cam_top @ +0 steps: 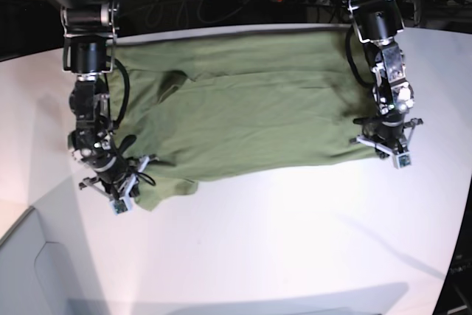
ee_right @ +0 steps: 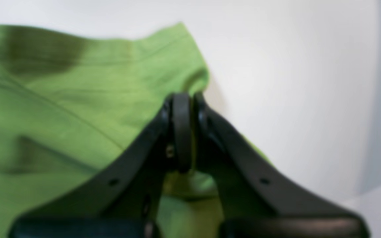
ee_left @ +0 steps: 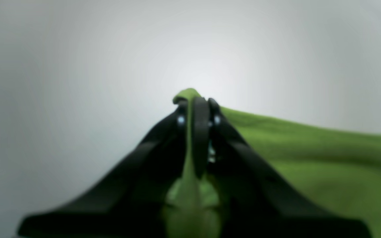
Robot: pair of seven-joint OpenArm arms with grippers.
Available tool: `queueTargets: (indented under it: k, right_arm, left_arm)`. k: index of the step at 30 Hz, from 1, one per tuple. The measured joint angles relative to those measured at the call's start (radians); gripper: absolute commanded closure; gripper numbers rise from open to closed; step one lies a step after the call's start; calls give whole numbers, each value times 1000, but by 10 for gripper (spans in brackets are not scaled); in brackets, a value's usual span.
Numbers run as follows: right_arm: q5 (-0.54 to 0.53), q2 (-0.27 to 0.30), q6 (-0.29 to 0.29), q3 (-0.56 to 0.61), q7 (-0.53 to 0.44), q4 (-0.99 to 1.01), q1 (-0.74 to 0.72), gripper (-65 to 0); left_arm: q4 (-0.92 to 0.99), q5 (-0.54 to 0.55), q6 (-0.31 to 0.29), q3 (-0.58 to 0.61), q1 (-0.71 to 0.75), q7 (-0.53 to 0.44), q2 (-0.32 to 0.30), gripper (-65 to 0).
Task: Fold the T-shirt properly
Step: 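Lift the hem with both grippers and fold it over toward the collar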
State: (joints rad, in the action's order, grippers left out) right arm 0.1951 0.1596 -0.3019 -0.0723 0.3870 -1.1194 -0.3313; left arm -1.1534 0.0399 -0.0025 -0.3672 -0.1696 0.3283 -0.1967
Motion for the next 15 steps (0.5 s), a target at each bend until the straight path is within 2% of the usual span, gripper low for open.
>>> queueTargets:
  k: [9, 15]
  right_arm:
    - [-4, 1, -1, 0, 68, -261, 116, -1]
    - [-11, 1, -1, -1, 71, -411, 208, -1]
  left_arm:
    - [-159, 7, 2, -2, 76, -5, 0, 0]
    - [-275, 6, 0, -2, 141, -11, -1, 0]
